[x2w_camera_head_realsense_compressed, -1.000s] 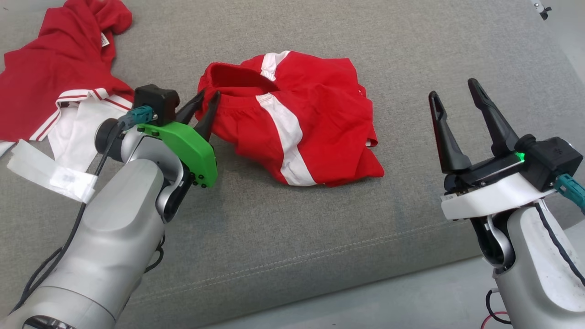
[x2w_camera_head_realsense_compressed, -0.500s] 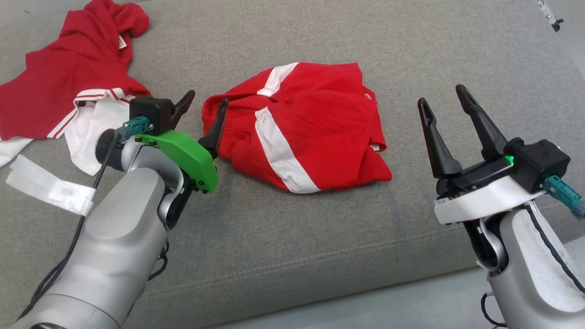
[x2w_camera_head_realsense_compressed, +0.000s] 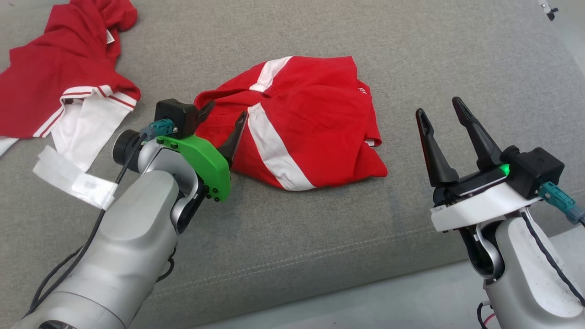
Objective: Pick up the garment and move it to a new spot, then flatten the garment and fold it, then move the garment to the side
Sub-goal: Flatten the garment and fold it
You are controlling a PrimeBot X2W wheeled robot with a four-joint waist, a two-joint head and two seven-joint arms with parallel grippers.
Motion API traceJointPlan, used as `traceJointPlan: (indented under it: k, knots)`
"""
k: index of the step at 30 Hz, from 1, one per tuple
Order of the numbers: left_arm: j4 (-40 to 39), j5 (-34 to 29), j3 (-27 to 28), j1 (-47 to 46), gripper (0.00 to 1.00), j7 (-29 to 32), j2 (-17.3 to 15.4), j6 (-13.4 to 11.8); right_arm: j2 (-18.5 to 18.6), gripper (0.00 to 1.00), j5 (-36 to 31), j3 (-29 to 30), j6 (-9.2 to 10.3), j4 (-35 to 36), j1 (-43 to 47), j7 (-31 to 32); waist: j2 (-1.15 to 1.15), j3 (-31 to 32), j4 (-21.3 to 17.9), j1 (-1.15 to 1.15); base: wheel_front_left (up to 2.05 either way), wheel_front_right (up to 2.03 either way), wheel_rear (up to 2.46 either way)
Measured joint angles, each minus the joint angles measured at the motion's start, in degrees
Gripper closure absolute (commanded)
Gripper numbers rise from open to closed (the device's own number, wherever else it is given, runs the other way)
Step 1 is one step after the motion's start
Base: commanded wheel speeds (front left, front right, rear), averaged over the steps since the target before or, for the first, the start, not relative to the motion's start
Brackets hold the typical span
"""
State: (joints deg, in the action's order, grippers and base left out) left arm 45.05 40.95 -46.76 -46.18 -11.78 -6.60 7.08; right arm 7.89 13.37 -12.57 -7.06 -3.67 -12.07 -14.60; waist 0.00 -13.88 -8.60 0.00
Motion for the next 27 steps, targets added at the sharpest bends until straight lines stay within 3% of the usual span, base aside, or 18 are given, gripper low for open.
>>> traceJointPlan:
  k: [20, 27]
  knots:
    - [2.6, 2.6, -3.8, -6.5, 0.0, 12.1, -1.2, 0.0, -1.3, 0.0, 0.3, -1.7, -0.01, -0.1, -1.1, 0.0, 0.0, -4.8, -6.9, 0.0, 0.0, 0.0, 0.0]
    - [2.8, 8.3, -1.5, -7.1, 0.0, 13.4, -1.8, 0.0, -1.7, 0.0, 0.3, 0.0, -0.02, 0.0, -1.6, 0.0, 0.0, -5.8, -8.6, 0.0, 0.0, 0.0, 0.0]
